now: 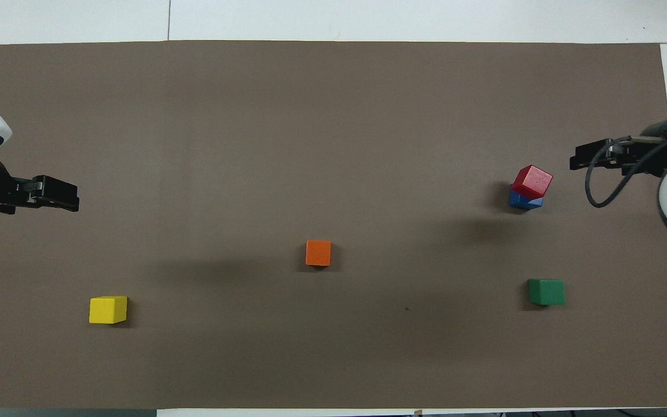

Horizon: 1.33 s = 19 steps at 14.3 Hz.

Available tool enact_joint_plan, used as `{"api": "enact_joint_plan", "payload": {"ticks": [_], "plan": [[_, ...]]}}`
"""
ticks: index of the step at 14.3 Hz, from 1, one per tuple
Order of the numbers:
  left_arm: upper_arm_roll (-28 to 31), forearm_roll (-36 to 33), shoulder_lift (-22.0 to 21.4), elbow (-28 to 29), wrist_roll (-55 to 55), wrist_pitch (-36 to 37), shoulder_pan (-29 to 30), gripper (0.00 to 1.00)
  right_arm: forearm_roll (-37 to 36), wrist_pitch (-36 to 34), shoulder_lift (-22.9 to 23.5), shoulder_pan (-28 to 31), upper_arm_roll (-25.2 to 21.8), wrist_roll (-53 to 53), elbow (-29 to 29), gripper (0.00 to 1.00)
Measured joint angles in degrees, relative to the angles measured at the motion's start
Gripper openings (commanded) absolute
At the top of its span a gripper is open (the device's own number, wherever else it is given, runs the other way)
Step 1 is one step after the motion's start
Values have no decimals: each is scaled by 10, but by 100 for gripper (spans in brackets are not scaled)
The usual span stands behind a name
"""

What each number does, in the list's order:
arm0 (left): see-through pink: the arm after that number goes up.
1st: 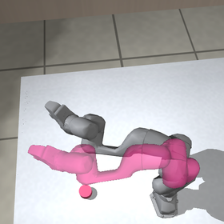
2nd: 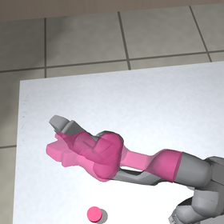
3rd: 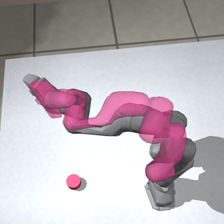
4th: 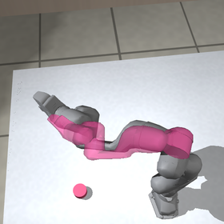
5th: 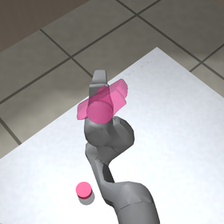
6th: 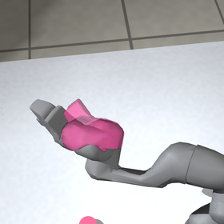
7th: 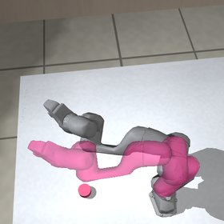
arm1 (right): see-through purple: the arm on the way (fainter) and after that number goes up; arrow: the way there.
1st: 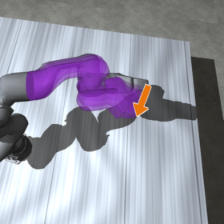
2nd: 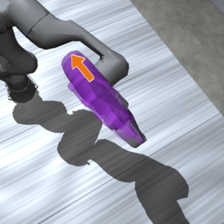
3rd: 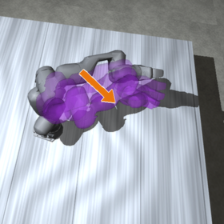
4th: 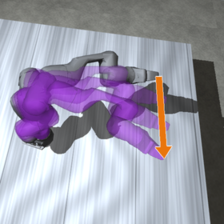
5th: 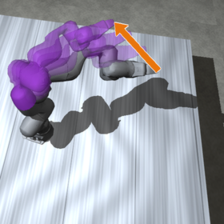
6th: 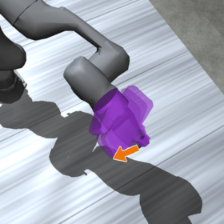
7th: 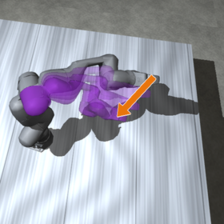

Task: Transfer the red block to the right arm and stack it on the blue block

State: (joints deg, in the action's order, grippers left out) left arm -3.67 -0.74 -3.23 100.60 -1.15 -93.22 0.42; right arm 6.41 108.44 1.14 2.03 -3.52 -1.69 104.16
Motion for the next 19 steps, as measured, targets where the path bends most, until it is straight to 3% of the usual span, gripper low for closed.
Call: {"api": "enact_joint_plan", "payload": {"ticks": [6,11,19], "plan": [[0,0,0,0,0,0,0,100,-49,-122,-86,1,0,-3,-40,100],[0,0,0,0,0,0,0,100,-56,-180,-57,5,0,-3,-99,100],[0,0,0,0,0,0,0,100,-77,-183,-42,12,0,-3,-107,100]]}}
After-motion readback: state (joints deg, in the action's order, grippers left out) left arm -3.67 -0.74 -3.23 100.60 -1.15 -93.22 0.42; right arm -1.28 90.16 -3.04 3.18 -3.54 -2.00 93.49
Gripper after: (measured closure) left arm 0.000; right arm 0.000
